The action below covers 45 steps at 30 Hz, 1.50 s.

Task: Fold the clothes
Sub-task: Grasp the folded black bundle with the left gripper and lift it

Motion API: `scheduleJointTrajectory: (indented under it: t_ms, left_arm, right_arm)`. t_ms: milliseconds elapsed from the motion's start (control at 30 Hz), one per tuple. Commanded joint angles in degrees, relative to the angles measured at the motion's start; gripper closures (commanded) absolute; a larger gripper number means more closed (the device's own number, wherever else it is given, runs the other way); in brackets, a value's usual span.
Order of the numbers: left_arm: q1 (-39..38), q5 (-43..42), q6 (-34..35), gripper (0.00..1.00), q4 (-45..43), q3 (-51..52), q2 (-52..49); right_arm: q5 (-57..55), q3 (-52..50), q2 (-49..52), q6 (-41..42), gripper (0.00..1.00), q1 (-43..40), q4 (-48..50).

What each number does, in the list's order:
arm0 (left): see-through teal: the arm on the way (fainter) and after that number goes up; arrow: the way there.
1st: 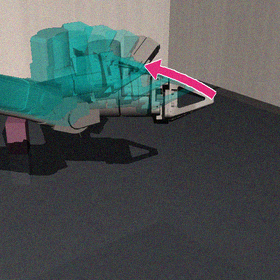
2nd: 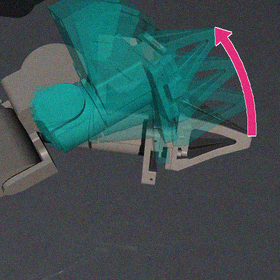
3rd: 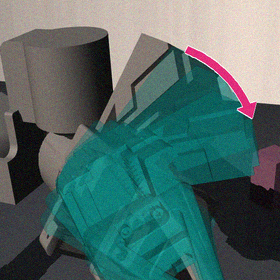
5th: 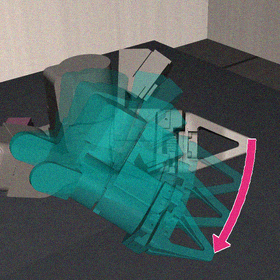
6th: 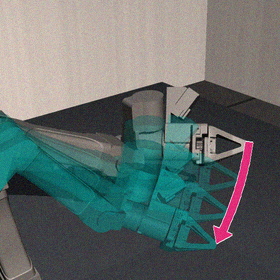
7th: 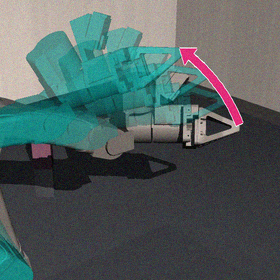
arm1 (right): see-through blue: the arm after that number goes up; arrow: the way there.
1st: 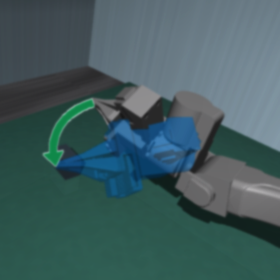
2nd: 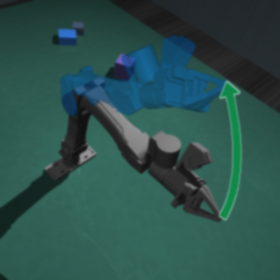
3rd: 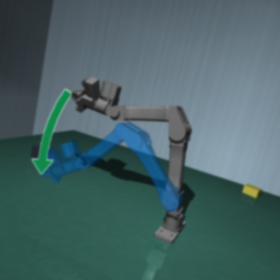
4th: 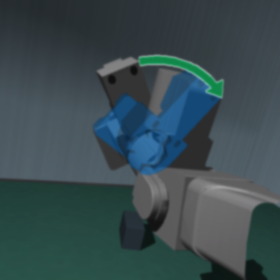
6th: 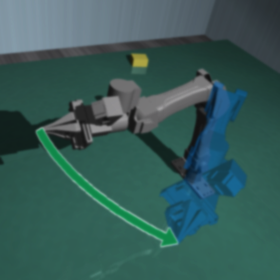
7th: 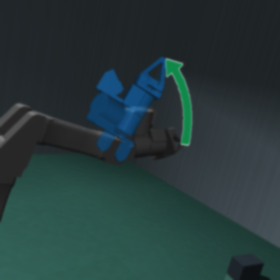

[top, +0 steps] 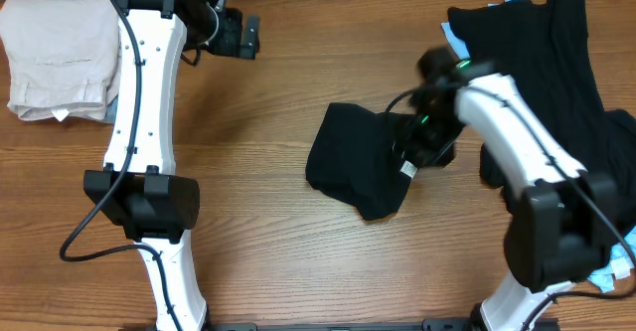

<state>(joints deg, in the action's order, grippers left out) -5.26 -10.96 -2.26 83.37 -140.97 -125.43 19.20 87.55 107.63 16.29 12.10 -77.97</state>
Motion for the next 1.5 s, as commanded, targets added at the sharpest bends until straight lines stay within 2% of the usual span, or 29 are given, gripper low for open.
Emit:
scheduleJointTrajectory:
  t_ms: [0,100,167,233,267,333,367,567,867,1033,1233,1467]
  left_arm:
    - [-1.62,-11.15,-7.58,0.0,0.5,5.42,0.07]
    - [-3.5,-15.43,-11.63,0.0,0.37,10.84,0.07]
    - [-4.92,-18.64,-15.3,0.06,0.26,14.45,0.07]
    - [-7.34,-22.91,-20.92,0.24,-0.39,19.54,0.07]
    - [-8.26,-23.82,-22.47,0.38,-0.57,21.07,0.07]
    - [-10.25,-24.26,-23.71,0.82,-1.4,23.96,0.07]
    - [-11.37,-24.11,-23.71,0.96,-2.08,25.33,0.07]
    - [-17.22,-23.06,-27.8,0.95,-6.91,32.76,0.07]
    - [-21.44,-13.03,-27.12,0.96,-15.58,41.09,0.07]
    - [-20.94,-3.85,-21.05,0.96,-24.57,48.35,0.07]
    - [-20.55,2.86,-14.99,0.96,-31.87,55.71,0.07]
    - [-15.87,15.82,-3.54,0.96,-34.07,56.06,0.07]
  right_arm:
    - [-0.07,6.71,-3.61,-1.29,0.24,-5.01,-0.15]
    - [0.35,7.26,-3.58,-1.27,0.19,-7.37,1.18]
    - [0.31,7.23,-3.58,-1.29,0.19,-8.41,1.6]
    - [0.26,7.23,-3.58,-1.31,0.2,-9.07,2.03]
    - [0.13,7.23,-3.58,-1.29,0.21,-9.25,2.16]
    - [-0.37,7.23,-3.58,-1.31,0.27,-9.35,2.45]
    - [-0.35,7.23,-3.58,-1.31,0.3,-9.33,2.51]
    - [-0.35,7.23,-3.58,-1.31,0.4,-9.33,2.54]
    - [-0.35,7.23,-3.58,-1.31,0.44,-9.33,2.73]
    - [-1.22,7.23,-3.58,-1.33,0.45,-9.33,2.69]
    - [-1.64,7.23,-3.58,-1.31,0.45,-9.33,2.8]
    - [-1.64,7.23,-3.58,-1.31,0.45,-9.33,3.06]
